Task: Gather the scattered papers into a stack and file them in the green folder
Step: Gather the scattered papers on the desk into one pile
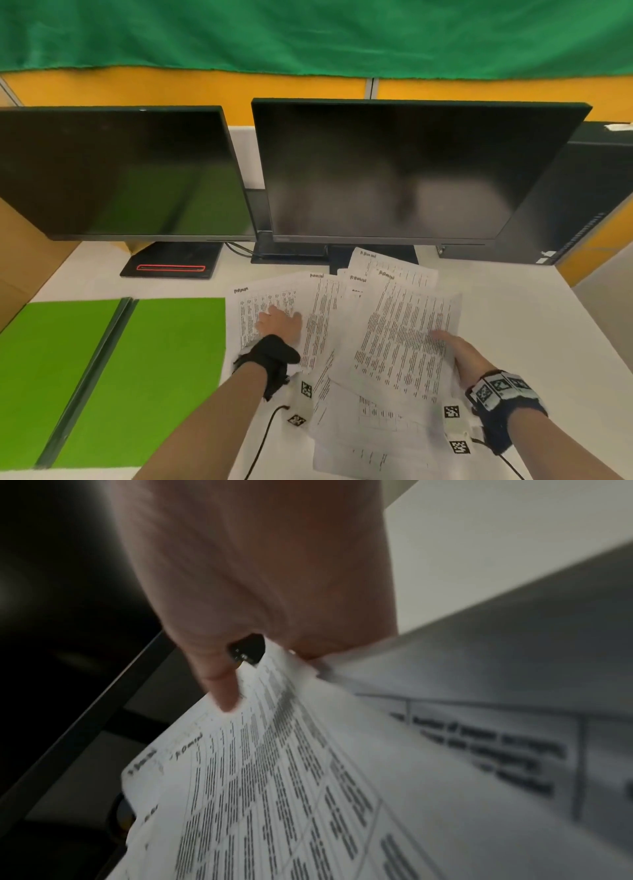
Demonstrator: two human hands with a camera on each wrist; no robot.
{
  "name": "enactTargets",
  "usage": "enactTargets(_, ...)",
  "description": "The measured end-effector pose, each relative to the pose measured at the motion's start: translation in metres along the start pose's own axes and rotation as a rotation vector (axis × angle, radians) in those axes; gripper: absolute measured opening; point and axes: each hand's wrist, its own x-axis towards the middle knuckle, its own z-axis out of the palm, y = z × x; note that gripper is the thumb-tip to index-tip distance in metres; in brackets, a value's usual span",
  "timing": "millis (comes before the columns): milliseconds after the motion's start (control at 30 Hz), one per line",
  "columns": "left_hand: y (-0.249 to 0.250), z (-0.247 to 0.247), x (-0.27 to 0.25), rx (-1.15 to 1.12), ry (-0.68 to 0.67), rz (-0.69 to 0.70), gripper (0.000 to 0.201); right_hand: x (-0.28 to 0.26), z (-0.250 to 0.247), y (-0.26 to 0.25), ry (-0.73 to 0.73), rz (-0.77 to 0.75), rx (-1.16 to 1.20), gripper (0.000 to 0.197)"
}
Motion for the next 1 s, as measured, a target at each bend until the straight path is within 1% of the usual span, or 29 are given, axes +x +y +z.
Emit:
enactTargets(33, 0.002, 0.001, 0.003, -0.064, -0.049, -0.029, 0.066, 0.012, -0.003, 0.003, 0.043, 0.01, -0.067, 0.06)
enactTargets(67, 0.006, 0.002, 0.004, -0.136, -0.103, -0.039, 0.068, 0.019, -0.004, 0.005, 0.075, 0.022, -0.14, 0.068)
enactTargets(100, 0.013, 0.006, 0.003, -0.196, -0.15, -0.028, 0.066, 0.018, -0.001, 0.002, 0.095, 0.024, -0.194, 0.068)
enactTargets(167, 0.028, 0.014, -0.008, -0.225, -0.208, 0.036, 0.058, 0.016, 0.007, -0.001, 0.076, 0.0, -0.251, 0.059)
enactTargets(200, 0.034, 0.021, -0.014, -0.216, -0.225, 0.076, 0.053, 0.013, 0.01, -0.003, 0.038, -0.007, -0.279, 0.057)
enactTargets(267, 0.044, 0.037, -0.029, -0.243, -0.267, 0.125, 0.047, 0.01, 0.011, -0.003, -0.051, -0.024, -0.29, 0.057)
enactTargets(300, 0.046, 0.041, -0.035, -0.269, -0.281, 0.144, 0.046, 0.009, 0.01, -0.003, -0.053, -0.029, -0.285, 0.057)
enactTargets(333, 0.046, 0.044, -0.039, -0.29, -0.286, 0.157, 0.047, 0.01, 0.007, -0.003, -0.047, -0.03, -0.281, 0.057)
enactTargets(400, 0.042, 0.043, -0.04, -0.388, -0.308, 0.154, 0.059, 0.009, 0.002, -0.001, -0.053, -0.02, -0.277, 0.058)
enactTargets(466, 0.038, 0.041, -0.037, -0.541, -0.359, 0.149, 0.071, 0.009, -0.004, 0.0, -0.084, 0.0, -0.237, 0.049)
enactTargets(533, 0.038, 0.04, -0.039, -0.597, -0.447, 0.172, 0.067, 0.008, -0.008, 0.002, -0.103, 0.016, -0.229, 0.038)
enactTargets(600, 0.038, 0.044, -0.047, -0.534, -0.508, 0.213, 0.057, 0.005, -0.003, 0.001, -0.119, 0.002, -0.26, 0.038)
enactTargets(633, 0.038, 0.047, -0.049, -0.478, -0.498, 0.238, 0.055, 0.004, 0.0, 0.0, -0.102, -0.009, -0.291, 0.043)
enactTargets(666, 0.037, 0.047, -0.051, -0.424, -0.454, 0.269, 0.054, 0.006, 0.001, 0.0, -0.072, -0.033, -0.323, 0.049)
enactTargets(700, 0.035, 0.046, -0.05, -0.369, -0.369, 0.293, 0.054, 0.008, 0.0, 0.0, -0.026, -0.051, -0.344, 0.055)
enactTargets(766, 0.024, 0.033, -0.037, -0.177, -0.116, 0.297, 0.051, 0.014, -0.01, 0.002, 0.071, -0.081, -0.351, 0.061)
enactTargets(800, 0.013, 0.023, -0.027, -0.054, 0.005, 0.259, 0.052, 0.017, -0.015, 0.004, 0.107, -0.086, -0.331, 0.061)
enactTargets(833, -0.001, 0.012, -0.017, 0.061, 0.095, 0.187, 0.055, 0.019, -0.02, 0.005, 0.137, -0.08, -0.301, 0.06)
enactTargets(866, -0.016, 0.002, -0.008, 0.144, 0.148, 0.089, 0.061, 0.021, -0.026, 0.007, 0.166, -0.077, -0.28, 0.057)
enactTargets(933, -0.044, -0.01, 0.004, 0.179, 0.175, -0.089, 0.082, 0.024, -0.034, 0.01, 0.242, -0.053, -0.276, 0.048)
enactTargets(1000, -0.058, -0.013, 0.009, 0.157, 0.186, -0.189, 0.103, 0.031, -0.042, 0.013, 0.289, -0.027, -0.294, 0.05)
